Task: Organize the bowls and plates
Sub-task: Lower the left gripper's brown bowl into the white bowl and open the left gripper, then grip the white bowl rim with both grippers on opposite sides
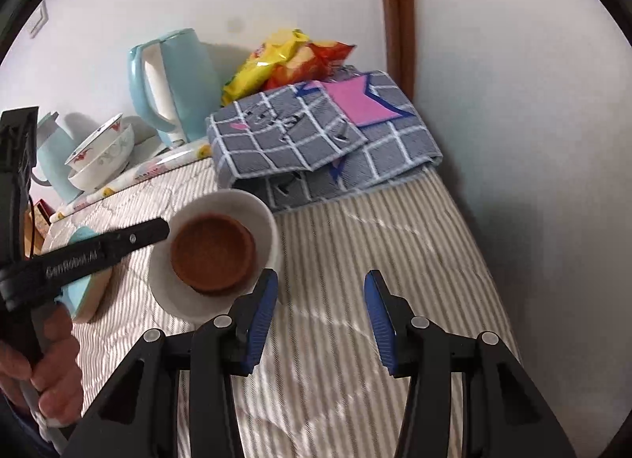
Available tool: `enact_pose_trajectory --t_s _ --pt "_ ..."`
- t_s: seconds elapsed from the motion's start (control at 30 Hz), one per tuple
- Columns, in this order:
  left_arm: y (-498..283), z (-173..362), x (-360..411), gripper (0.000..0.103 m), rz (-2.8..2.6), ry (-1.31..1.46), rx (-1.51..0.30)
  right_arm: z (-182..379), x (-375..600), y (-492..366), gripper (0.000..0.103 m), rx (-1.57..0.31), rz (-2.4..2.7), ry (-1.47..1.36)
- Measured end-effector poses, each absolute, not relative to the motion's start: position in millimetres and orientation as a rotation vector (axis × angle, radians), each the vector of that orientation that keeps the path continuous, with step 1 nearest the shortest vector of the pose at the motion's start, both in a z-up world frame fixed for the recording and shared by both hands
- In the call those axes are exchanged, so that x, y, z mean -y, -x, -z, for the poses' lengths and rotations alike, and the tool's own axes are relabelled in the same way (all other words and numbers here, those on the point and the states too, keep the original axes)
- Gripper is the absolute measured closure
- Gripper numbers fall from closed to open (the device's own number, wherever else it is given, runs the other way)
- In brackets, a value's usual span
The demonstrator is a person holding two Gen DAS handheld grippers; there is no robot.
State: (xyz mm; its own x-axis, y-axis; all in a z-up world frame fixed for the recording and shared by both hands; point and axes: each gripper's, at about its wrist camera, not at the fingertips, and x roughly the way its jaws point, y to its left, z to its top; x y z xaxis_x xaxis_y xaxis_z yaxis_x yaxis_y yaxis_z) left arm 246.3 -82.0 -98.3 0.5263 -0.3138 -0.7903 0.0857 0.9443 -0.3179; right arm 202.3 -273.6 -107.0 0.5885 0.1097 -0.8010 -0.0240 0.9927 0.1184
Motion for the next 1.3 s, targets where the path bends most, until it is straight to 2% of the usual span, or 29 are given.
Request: enact_pose_trajectory --t_s 0.17,0.37,0.47,1.07,1.3 --pt "-250 105 74 0.069 0.215 0.251 -1.016 112 258 -219 0.060 -0.966 -0.106 -0.080" --pt "-255 119 71 0.069 0.207 0.260 -1.059 126 250 -232 0.071 -1.017 -0.093 -0.047" --pt "-257 123 73 0.069 0.204 0.254 -1.069 134 248 -236 0.073 -1.041 -0.087 -0.039" --pt "-271 141 85 0.067 0.203 0.176 -1.122 154 237 -253 0.073 -1.097 -0.050 0.008" --pt "-275 150 86 0.065 0.202 0.175 -1.144 160 242 -255 0.064 -1.109 -0.040 -0.023"
